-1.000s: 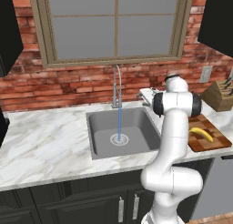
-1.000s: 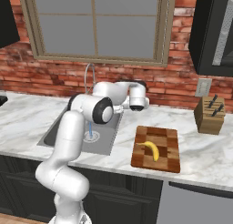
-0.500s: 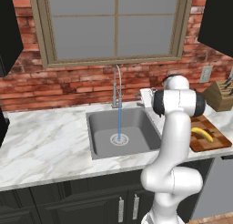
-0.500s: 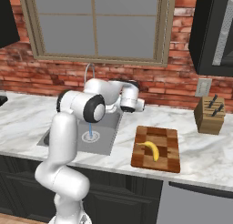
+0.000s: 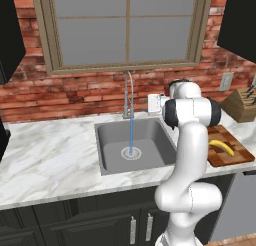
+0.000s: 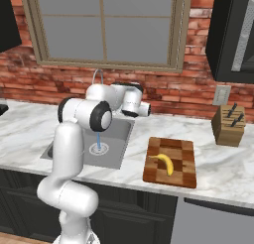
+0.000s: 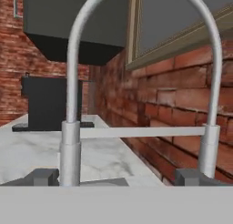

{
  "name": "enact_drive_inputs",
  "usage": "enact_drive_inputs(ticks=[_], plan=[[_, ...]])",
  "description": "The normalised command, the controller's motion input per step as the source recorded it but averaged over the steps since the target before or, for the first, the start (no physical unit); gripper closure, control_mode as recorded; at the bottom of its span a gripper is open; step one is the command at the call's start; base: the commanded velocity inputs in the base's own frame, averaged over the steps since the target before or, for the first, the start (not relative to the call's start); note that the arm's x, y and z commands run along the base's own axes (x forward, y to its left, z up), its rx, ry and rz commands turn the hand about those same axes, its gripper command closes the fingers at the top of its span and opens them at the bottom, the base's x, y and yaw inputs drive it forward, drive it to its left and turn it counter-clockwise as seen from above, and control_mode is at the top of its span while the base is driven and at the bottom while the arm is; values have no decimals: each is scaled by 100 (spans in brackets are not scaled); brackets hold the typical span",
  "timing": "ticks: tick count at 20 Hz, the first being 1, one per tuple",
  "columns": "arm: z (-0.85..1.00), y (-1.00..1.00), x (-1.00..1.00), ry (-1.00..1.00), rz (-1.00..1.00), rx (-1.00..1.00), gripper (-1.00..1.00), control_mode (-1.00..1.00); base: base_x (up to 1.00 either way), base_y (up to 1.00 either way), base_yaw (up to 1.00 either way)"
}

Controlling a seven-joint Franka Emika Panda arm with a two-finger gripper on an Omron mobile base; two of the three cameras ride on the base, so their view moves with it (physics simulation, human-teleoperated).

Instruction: Pick the banana from the sink and place it on the cutting board to airdry. Then turn off the sink faucet.

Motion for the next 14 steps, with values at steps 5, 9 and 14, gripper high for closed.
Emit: enact_drive_inputs(ticks=[5, 9, 14], plan=[[-6, -5, 57, 5, -1, 0, -100, -100, 0, 0, 0], [-14, -16, 44, 1, 0, 0, -100, -100, 0, 0, 0], [-20, -21, 23, 0, 0, 0, -100, -100, 0, 0, 0]])
